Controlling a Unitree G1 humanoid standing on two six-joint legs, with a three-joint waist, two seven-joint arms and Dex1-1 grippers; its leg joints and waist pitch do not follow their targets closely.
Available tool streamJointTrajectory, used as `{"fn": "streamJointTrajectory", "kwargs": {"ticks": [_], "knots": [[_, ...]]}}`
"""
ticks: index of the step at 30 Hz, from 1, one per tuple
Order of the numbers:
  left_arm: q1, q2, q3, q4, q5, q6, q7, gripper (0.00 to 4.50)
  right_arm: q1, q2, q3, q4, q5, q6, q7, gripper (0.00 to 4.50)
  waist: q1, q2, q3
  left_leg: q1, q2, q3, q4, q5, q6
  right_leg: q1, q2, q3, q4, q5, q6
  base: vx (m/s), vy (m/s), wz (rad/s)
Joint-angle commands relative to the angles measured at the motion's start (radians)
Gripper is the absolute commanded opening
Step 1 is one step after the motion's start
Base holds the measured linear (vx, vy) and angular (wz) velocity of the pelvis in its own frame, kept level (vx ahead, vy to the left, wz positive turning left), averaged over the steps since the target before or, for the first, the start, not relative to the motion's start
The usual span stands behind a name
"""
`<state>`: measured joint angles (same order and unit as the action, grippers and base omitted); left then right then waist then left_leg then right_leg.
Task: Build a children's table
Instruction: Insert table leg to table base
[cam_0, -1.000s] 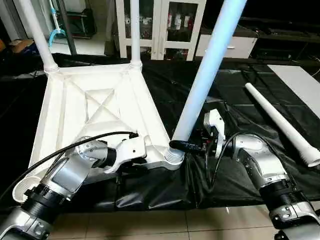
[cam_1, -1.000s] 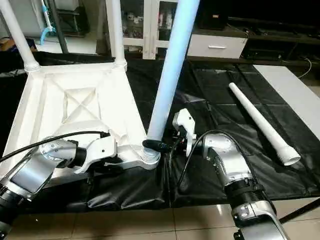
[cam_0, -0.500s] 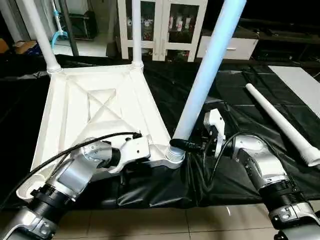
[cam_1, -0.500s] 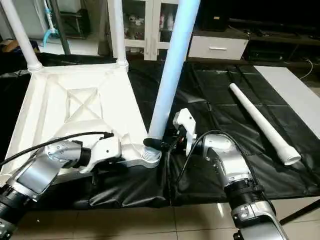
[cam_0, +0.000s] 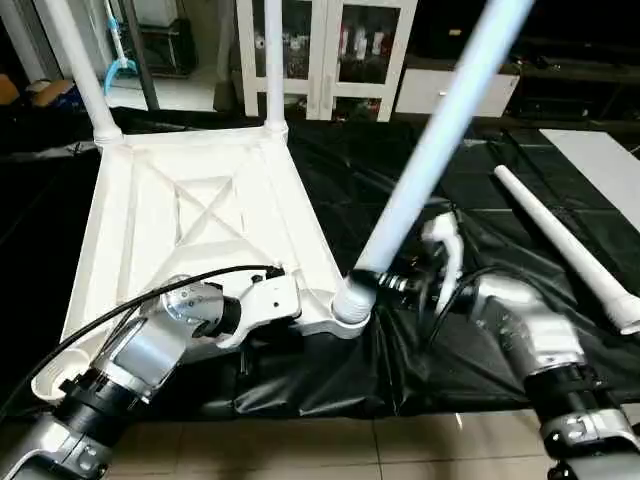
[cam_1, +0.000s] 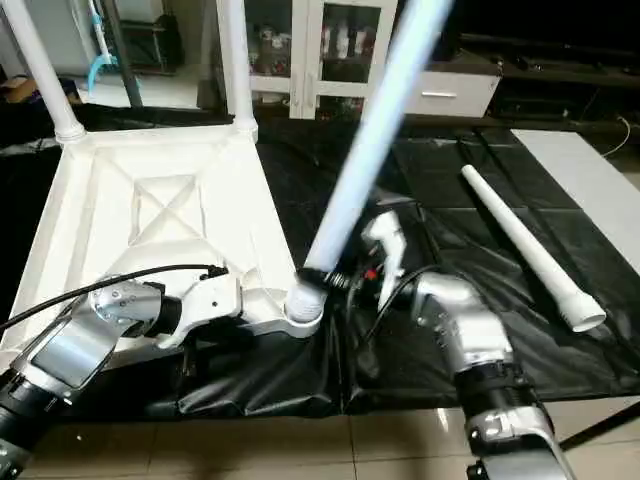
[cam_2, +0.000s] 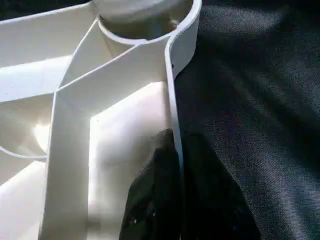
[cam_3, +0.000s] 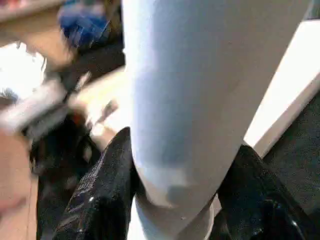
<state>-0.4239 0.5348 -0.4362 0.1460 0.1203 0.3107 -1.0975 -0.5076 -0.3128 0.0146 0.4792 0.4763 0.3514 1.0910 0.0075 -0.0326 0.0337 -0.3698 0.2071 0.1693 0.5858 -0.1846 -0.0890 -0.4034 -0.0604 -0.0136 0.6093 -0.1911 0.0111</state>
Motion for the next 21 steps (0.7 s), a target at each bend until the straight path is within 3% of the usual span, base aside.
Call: {"fn": "streamJointTrajectory", "kwargs": {"ticks": [1, 2, 3, 5, 6, 7, 10, 13, 15, 17, 18, 21], "knots": [[0.029, 0.015, -0.049, 0.036, 0.024, -0.006, -0.026, 0.00, -0.061, -0.037, -0.084, -0.044, 0.090, 0.092, -0.002, 1.84, -0.003, 0.004, -0.041, 0.012, 0.020, -0.006, -0.084, -0.382, -0.007, 0.018, -0.048, 0.023, -0.091, -0.371, -0.175, 0.000, 0.000, 0.00], [0.027, 0.014, -0.046, 0.027, 0.016, -0.002, -0.035, 0.00, -0.076, -0.055, -0.100, -0.045, 0.118, 0.150, 0.010, 1.84, -0.002, -0.001, -0.040, 0.012, 0.019, -0.001, -0.081, -0.365, -0.003, 0.018, -0.047, 0.023, -0.090, -0.358, -0.180, 0.000, 0.000, 0.00], [0.027, 0.014, -0.046, 0.027, 0.016, -0.002, -0.035, 0.00, -0.076, -0.056, -0.100, -0.045, 0.119, 0.152, 0.011, 1.84, 0.001, 0.004, -0.040, 0.013, 0.018, 0.000, -0.080, -0.345, 0.002, 0.020, -0.048, 0.024, -0.089, -0.350, -0.184, 0.000, 0.000, 0.00], [0.024, 0.016, -0.046, 0.019, 0.010, -0.010, -0.048, 0.00, -0.088, -0.080, -0.112, -0.048, 0.163, 0.247, 0.026, 1.84, 0.004, 0.002, -0.041, 0.011, 0.017, 0.004, -0.077, -0.310, 0.005, 0.023, -0.048, 0.024, -0.089, -0.335, -0.184, 0.000, 0.000, 0.00], [0.022, 0.017, -0.048, 0.015, 0.008, -0.013, -0.052, 0.00, -0.094, -0.089, -0.124, -0.048, 0.191, 0.298, 0.030, 1.84, 0.003, -0.006, -0.043, 0.011, 0.018, 0.006, -0.076, -0.299, 0.009, 0.024, -0.050, 0.025, -0.090, -0.329, -0.185, 0.000, 0.000, 0.00], [0.022, 0.018, -0.048, 0.013, 0.007, -0.013, -0.053, 0.00, -0.096, -0.091, -0.130, -0.047, 0.202, 0.315, 0.030, 1.84, 0.008, -0.002, -0.044, 0.011, 0.018, 0.007, -0.075, -0.272, 0.013, 0.026, -0.051, 0.025, -0.087, -0.307, -0.191, 0.000, 0.000, 0.00], [0.026, 0.023, -0.049, -0.014, -0.002, -0.003, -0.061, 0.00, -0.100, -0.098, -0.222, -0.061, 0.385, 0.523, 0.031, 1.84, 0.014, -0.010, -0.047, 0.011, 0.018, 0.009, -0.072, -0.219, 0.025, 0.031, -0.049, 0.024, -0.083, -0.260, -0.200, 0.000, 0.000, 0.00], [0.030, 0.023, -0.049, -0.023, -0.003, 0.001, -0.061, 0.00, -0.094, -0.096, -0.252, -0.072, 0.437, 0.577, 0.031, 1.84, 0.027, -0.006, -0.048, 0.014, 0.021, 0.012, -0.071, -0.178, 0.025, 0.031, -0.049, 0.022, -0.073, -0.195, -0.216, 0.000, 0.000, 0.00], [0.034, 0.024, -0.048, -0.030, -0.005, 0.004, -0.062, 0.00, -0.088, -0.089, -0.298, -0.078, 0.511, 0.650, 0.026, 1.84, 0.028, -0.005, -0.050, 0.013, 0.020, 0.013, -0.070, -0.158, 0.026, 0.035, -0.049, 0.022, -0.069, -0.160, -0.225, 0.000, 0.000, 0.00], [0.039, 0.025, -0.047, -0.036, -0.005, 0.007, -0.064, 0.00, -0.066, -0.084, -0.320, -0.103, 0.570, 0.715, 0.033, 1.84, 0.029, -0.012, -0.050, 0.012, 0.018, 0.015, -0.069, -0.147, 0.030, 0.037, -0.049, 0.022, -0.069, -0.142, -0.230, 0.000, 0.000, 0.00], [0.039, 0.026, -0.046, -0.037, -0.004, 0.007, -0.064, 0.00, -0.058, -0.083, -0.318, -0.115, 0.577, 0.726, 0.035, 1.84, 0.033, -0.009, -0.050, 0.013, 0.020, 0.015, -0.069, -0.143, 0.032, 0.037, -0.051, 0.023, -0.067, -0.140, -0.229, 0.000, 0.000, 0.00], [0.040, 0.028, -0.045, -0.038, -0.004, 0.007, -0.065, 0.00, -0.051, -0.077, -0.317, -0.129, 0.586, 0.739, 0.033, 1.84, 0.033, -0.011, -0.049, 0.013, 0.019, 0.017, -0.067, -0.145, 0.027, 0.036, -0.053, 0.023, -0.070, -0.165, -0.224, 0.000, 0.000, 0.00]]}}
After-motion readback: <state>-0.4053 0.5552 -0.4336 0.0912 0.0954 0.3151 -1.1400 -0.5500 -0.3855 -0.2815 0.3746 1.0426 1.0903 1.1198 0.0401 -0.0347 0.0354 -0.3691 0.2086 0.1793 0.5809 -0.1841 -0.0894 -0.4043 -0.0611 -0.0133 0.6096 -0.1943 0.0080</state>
